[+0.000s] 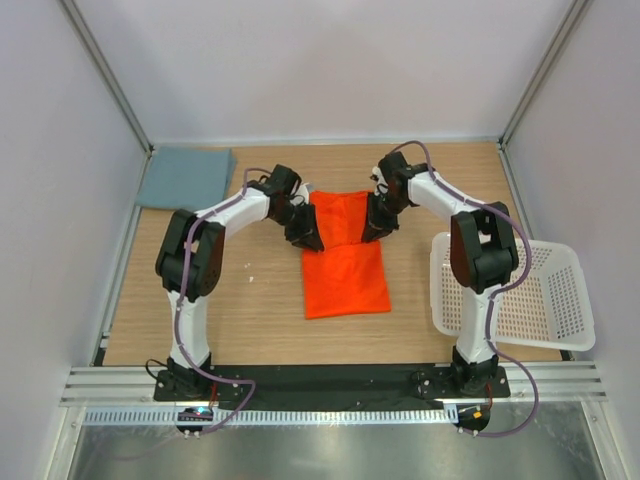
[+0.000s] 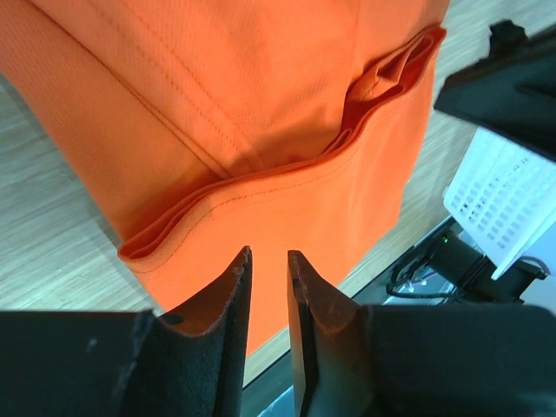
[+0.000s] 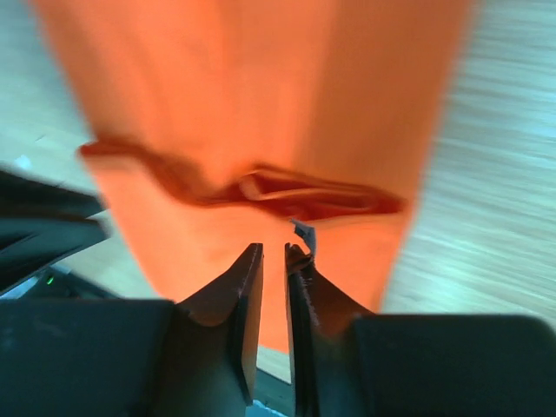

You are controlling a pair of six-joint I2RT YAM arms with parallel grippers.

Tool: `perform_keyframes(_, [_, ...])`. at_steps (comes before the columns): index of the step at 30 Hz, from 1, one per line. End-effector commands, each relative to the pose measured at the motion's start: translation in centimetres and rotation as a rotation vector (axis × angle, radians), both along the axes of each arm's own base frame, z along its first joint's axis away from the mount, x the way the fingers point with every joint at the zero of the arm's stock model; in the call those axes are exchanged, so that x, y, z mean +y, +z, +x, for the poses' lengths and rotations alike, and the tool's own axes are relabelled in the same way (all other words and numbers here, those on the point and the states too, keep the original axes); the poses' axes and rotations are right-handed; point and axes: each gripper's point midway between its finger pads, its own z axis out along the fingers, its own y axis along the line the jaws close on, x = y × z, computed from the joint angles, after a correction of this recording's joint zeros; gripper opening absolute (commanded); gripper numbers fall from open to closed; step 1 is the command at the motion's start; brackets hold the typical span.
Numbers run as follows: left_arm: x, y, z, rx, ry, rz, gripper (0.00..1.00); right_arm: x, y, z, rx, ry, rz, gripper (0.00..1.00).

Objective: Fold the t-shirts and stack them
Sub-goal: Fold the tshirt

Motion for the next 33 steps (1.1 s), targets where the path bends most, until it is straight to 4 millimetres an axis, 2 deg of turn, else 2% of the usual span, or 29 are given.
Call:
perform_keyframes(1, [0.5,1.5,-0.6,-0.013,-0.025,-0.041,0.23,4.8,4.6,-0.7,-0.057,0.05,0.203,0.25])
perform_keyframes(3, [1.0,1.0,-0.1,-0.006,-0.008,-0.045,0.23,6.0,3.6,-1.3,-0.019,0.07,0.242,0.25])
perform_keyframes(6, [1.6,0.0,0.3,-0.005,-0.011,-0.033,0.22,5.6,1.8,-1.6,0.009,0.059,0.215,0.25])
perform_keyframes(11, [2.5,-3.1,0.9,0.038,-0.014,-0.011,0.21,2.2,-0.7,-1.8,0.032,0.035,0.101,0.25])
perform_keyframes(14, [2.6,-3.7,1.0,0.026,-0.028,0.003,0.21,-0.1,-1.7,-1.9,0.031,0.003,0.051,0.25])
perform_keyframes(17, [2.8,-3.9,1.0,0.022,-0.034,0.015,0.22,-1.2,-2.6,-2.1,0.044,0.008,0.009,0.25])
perform_keyframes(20, [2.9,-3.6,0.9,0.015,-0.042,0.02,0.21,-1.2,-1.8,-1.9,0.033,0.013,0.004,0.25])
perform_keyframes(25, [2.9,-0.3,1.3,-0.05,-0.034,-0.001,0.23,-0.4,1.1,-0.6,-0.026,-0.002,0.044,0.26])
perform_keyframes(29, [2.1,1.4,2.1,-0.063,-0.022,-0.043,0.24,0.4,1.5,0.7,-0.035,-0.018,0.074,0.27])
perform_keyframes(33, [1.8,0.2,2.3,-0.026,-0.016,-0.043,0.23,0.6,0.7,1.5,-0.021,-0.03,0.068,0.27])
